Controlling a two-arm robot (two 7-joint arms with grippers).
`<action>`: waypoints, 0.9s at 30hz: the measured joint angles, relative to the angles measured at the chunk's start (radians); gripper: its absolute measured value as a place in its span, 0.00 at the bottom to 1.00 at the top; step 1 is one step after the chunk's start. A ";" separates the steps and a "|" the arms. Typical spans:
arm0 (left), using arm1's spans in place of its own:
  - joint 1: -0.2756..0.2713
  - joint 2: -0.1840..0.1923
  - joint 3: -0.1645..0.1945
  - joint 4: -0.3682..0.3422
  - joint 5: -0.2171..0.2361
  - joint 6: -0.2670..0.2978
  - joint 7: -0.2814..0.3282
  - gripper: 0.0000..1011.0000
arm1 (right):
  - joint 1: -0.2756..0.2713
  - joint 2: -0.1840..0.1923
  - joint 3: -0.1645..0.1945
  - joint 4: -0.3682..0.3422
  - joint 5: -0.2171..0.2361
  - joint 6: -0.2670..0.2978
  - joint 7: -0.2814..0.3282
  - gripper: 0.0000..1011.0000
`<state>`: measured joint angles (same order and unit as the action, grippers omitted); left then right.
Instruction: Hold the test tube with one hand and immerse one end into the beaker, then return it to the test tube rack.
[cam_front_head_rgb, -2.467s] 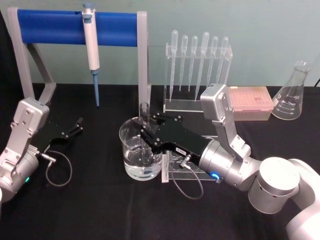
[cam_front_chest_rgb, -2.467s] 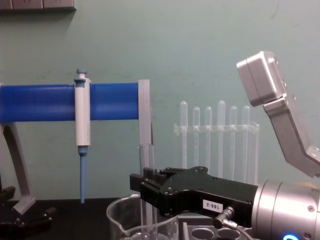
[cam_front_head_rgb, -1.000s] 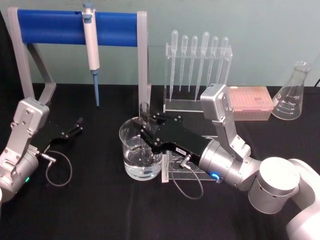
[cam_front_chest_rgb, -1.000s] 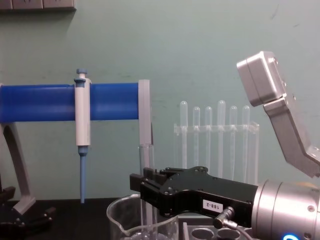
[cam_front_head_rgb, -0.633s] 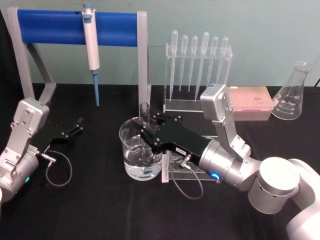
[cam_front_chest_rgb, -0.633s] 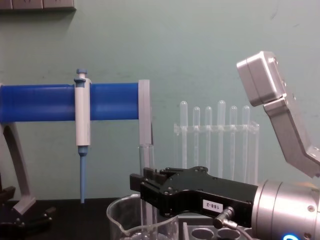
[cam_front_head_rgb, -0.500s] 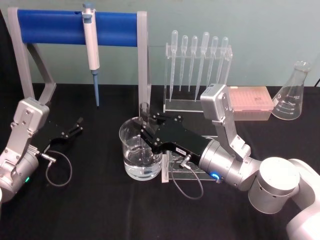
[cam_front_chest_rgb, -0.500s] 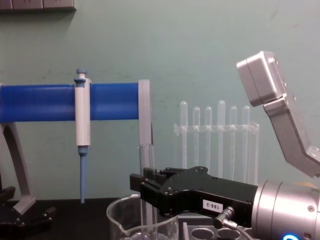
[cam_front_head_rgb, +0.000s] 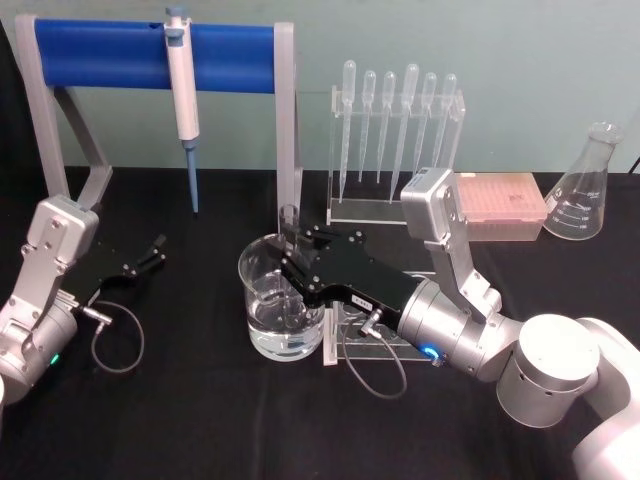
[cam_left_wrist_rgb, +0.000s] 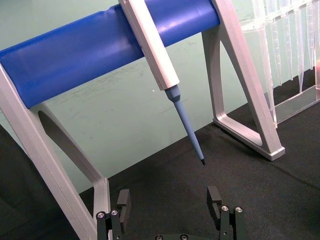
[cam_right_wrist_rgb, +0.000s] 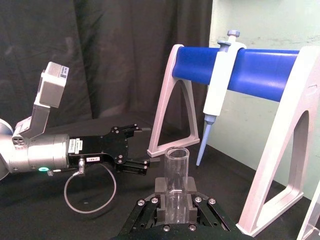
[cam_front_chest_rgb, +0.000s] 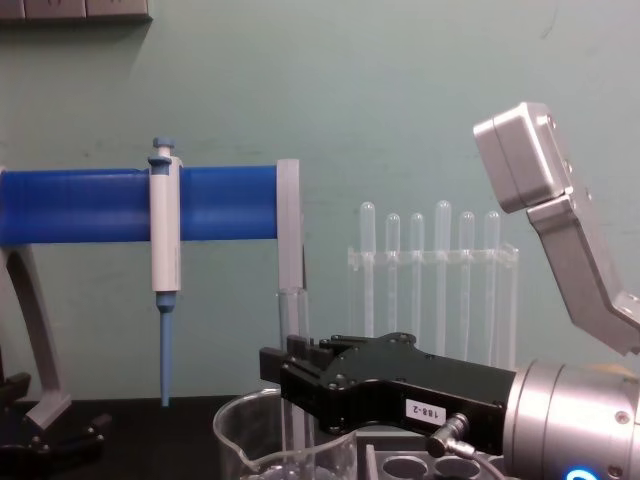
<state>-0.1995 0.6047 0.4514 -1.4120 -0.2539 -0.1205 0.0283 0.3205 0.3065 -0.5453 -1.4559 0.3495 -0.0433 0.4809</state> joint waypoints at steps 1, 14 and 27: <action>0.000 0.000 0.000 0.000 0.000 0.000 0.000 0.99 | 0.000 0.000 0.000 0.000 0.000 0.000 0.000 0.22; 0.000 0.000 0.000 0.000 0.000 0.000 0.000 0.99 | 0.000 0.000 0.000 0.000 0.000 0.000 0.000 0.22; 0.000 0.000 0.000 0.000 0.000 0.000 0.000 0.99 | 0.000 0.000 0.000 0.000 0.000 0.000 0.000 0.22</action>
<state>-0.1995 0.6047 0.4514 -1.4120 -0.2539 -0.1205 0.0283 0.3204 0.3064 -0.5453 -1.4559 0.3496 -0.0433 0.4810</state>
